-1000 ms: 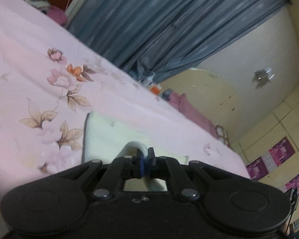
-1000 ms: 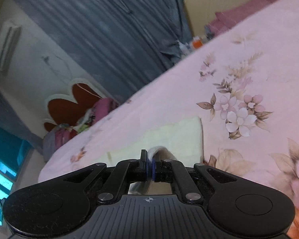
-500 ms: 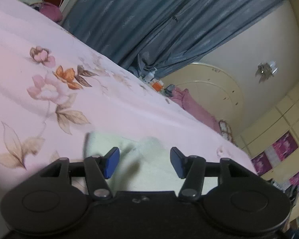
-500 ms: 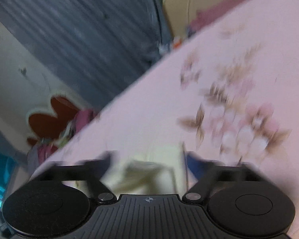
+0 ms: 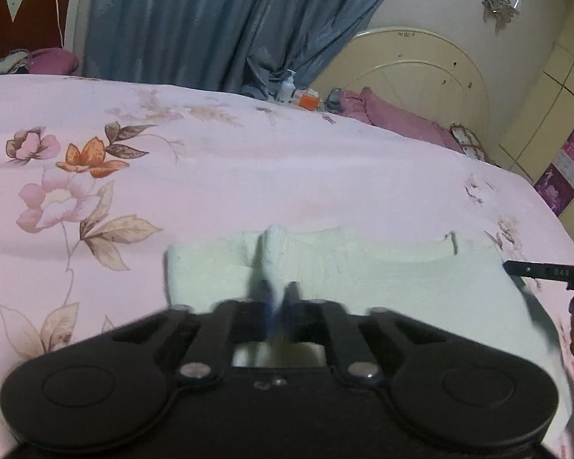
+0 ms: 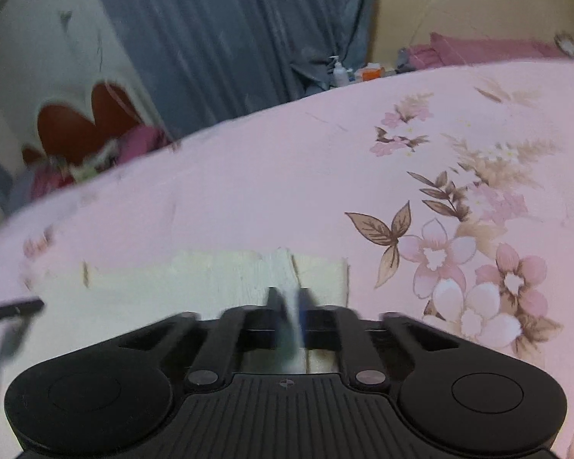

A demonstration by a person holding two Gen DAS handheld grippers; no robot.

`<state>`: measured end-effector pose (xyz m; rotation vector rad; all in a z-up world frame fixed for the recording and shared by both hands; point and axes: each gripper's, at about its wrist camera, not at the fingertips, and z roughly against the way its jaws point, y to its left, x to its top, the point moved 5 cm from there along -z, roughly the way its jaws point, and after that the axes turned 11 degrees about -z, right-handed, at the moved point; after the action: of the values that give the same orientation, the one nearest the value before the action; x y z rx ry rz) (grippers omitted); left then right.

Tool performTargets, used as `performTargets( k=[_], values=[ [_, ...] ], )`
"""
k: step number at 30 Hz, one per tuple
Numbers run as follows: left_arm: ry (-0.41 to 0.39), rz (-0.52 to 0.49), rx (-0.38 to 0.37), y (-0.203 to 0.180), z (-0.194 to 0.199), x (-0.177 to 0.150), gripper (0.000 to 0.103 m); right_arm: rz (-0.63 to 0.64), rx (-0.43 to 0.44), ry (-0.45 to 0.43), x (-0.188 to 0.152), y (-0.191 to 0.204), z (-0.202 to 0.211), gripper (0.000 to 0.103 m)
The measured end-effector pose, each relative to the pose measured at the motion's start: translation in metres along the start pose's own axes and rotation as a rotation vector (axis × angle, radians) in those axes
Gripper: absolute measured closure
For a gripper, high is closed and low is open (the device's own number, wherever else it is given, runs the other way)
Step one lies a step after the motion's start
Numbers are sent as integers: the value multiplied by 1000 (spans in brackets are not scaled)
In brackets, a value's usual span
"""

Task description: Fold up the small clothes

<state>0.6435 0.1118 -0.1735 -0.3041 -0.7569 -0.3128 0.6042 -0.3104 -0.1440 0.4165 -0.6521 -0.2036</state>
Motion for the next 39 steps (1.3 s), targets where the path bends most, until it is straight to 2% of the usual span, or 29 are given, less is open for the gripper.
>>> performTargets(
  k=[4, 5, 7, 9, 10, 11, 12, 13, 14, 15, 16, 18, 20, 22, 24, 26, 27, 28, 29, 30, 32, 34, 36, 37, 38, 39],
  values=[
    [-65, 17, 35, 4, 12, 1, 100, 65, -37, -65, 0, 3, 8, 102],
    [-45, 11, 42, 5, 10, -1, 100, 54, -31, -84, 1, 0, 11, 102],
    [-7, 2, 56, 6, 3, -6, 100, 48, -45, -61, -1, -4, 6, 102],
    [-8, 39, 52, 9, 4, -5, 95, 80, -82, -15, -9, -6, -7, 102],
    [-17, 61, 48, 11, 7, -4, 86, 76, -84, -20, -8, -6, -7, 102],
    [-37, 78, 71, 14, 12, -2, 67, 56, -86, -20, -6, -6, -5, 102],
    [-64, 64, 121, 12, 21, 2, 59, 44, -100, -32, -3, -5, 0, 96],
    [-115, 27, 160, 6, 32, 6, 46, 50, -136, -82, 1, -1, 9, 84],
    [-158, 7, 160, -3, 39, 10, 43, 66, -146, -153, 4, 5, 20, 56],
    [-179, -10, 126, -16, 40, 14, 43, 61, -106, -181, 5, 13, 26, 52],
    [-182, -32, 88, -31, 37, 18, 43, 37, -51, -166, 5, 22, 25, 52],
    [-157, -110, 26, -68, 20, 23, 43, 76, 28, -114, -4, 52, 13, 52],
    [-115, -168, -5, -98, 1, 21, 44, 156, 81, -47, -20, 86, -4, 52],
    [-86, -191, 0, -111, -11, 17, 44, 247, 104, -8, -38, 112, -19, 52],
    [-55, -201, 33, -107, -20, 10, 44, 283, 106, 5, -48, 120, -28, 52],
    [-47, -210, 122, -88, -20, 4, 44, 298, 96, -4, -47, 110, -26, 52],
    [-52, -190, 167, -70, -16, 0, 45, 292, 52, -29, -42, 98, -24, 53],
    [-63, -164, 188, -56, -12, -3, 46, 269, -30, -64, -32, 80, -22, 53],
    [-75, -136, 189, -43, -8, -6, 46, 213, -122, -88, -22, 53, -19, 57],
    [-87, -121, 173, -35, -5, -8, 46, 151, -134, -94, -16, 32, -19, 63],
    [-95, -119, 161, -34, -2, -6, 46, 122, -123, -91, -9, 20, -17, 72],
    [-102, -130, 186, -43, 2, -2, 46, 117, -136, -96, -5, 29, -12, 72],
    [-155, -149, 193, -61, 15, 2, 44, 121, -129, -163, -4, 46, 5, 70],
    [-171, -144, 166, -71, 20, 1, 43, 124, -89, -177, -9, 56, 13, 63],
    [-172, -146, 128, -84, 22, -1, 42, 133, -46, -169, -16, 66, 16, 48],
    [-166, -168, 97, -100, 21, -4, 42, 161, -7, -147, -26, 78, 15, 48]
  ],
)
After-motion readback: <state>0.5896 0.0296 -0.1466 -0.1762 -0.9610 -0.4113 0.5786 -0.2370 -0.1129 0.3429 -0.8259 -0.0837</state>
